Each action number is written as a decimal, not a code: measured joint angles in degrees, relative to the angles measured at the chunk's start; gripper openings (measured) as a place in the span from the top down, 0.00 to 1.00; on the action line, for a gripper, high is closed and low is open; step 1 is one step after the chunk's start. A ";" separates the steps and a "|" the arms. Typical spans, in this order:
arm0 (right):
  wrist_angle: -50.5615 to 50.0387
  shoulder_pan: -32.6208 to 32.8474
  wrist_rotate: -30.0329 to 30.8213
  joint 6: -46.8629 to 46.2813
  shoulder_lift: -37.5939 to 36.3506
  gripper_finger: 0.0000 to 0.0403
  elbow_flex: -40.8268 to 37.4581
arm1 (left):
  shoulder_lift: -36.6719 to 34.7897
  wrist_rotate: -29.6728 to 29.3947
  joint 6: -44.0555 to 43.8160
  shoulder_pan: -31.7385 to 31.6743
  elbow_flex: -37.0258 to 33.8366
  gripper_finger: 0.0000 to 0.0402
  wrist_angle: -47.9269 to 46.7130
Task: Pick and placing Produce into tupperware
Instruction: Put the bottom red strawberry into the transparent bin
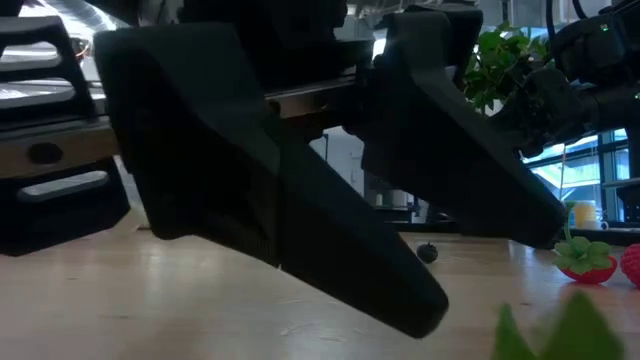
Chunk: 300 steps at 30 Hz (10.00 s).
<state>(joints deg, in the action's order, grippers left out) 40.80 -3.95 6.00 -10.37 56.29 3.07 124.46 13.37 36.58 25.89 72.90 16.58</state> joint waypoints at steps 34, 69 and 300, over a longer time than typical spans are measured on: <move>-0.08 0.00 -0.02 0.11 -0.02 0.40 0.00 | 2.86 5.55 -7.21 -0.68 0.93 0.55 4.00; -5.51 0.09 -0.02 -1.49 0.33 0.40 0.02 | 8.33 17.69 -9.45 -0.49 10.62 0.99 -9.20; -38.53 35.67 -18.07 15.15 73.16 0.82 79.87 | -62.62 -32.96 -33.44 -18.66 -66.38 0.61 18.50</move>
<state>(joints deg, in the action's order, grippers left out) 2.26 31.73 -12.08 4.78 129.45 82.94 61.84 -19.59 3.14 7.22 6.52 35.08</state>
